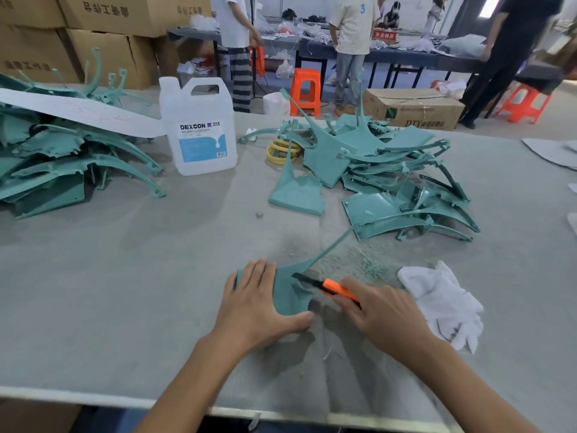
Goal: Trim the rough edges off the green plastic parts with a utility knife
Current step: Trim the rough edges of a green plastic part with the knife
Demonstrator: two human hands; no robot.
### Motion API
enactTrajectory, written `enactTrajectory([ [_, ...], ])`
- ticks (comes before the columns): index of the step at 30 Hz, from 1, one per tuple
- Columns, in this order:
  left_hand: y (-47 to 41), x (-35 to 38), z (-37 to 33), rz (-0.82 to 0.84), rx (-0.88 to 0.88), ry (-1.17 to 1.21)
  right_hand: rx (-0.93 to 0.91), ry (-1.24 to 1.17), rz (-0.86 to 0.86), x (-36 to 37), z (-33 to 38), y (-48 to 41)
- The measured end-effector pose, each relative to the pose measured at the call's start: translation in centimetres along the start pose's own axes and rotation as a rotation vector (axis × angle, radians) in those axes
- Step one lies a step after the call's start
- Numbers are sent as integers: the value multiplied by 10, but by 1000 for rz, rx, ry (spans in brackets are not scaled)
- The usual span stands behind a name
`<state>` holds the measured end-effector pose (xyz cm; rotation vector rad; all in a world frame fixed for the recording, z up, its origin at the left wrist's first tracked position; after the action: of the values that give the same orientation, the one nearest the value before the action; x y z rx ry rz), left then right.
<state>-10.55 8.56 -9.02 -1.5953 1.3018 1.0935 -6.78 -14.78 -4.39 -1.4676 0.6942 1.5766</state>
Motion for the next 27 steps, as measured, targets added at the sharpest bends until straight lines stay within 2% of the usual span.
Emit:
enactTrajectory([
  [2, 1, 1, 1, -5, -11, 5, 2, 24, -35, -1, 0, -2],
  [6, 0, 0, -1, 12, -20, 0, -49, 22, 3, 0, 4, -2],
  [10, 0, 2, 0, 10, -18, -5, -17, 97, -65, -2, -1, -9],
  [14, 0, 3, 1, 0, -15, 2, -78, 38, -15, 1, 3, -4],
  [18, 1, 3, 1, 0, -7, 20, -21, 105, -97, -3, -6, -5],
  [22, 1, 3, 0, -11, -12, 20, -57, 45, -14, -3, 0, -5],
  [27, 13, 4, -7, -69, -61, 33, -29, 152, -127, -9, -2, -5],
])
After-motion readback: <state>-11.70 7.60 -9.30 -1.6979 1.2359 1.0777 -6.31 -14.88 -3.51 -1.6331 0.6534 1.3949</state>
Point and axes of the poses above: each hand's wrist, its own y-axis away from the middle knuckle, its own x-axis out of the palm, z = x × y, the point moved 1 cm from there along -y, towards the middle knuckle, and after that the axes turned 4 degrees about -z, right-handed, at the moved point
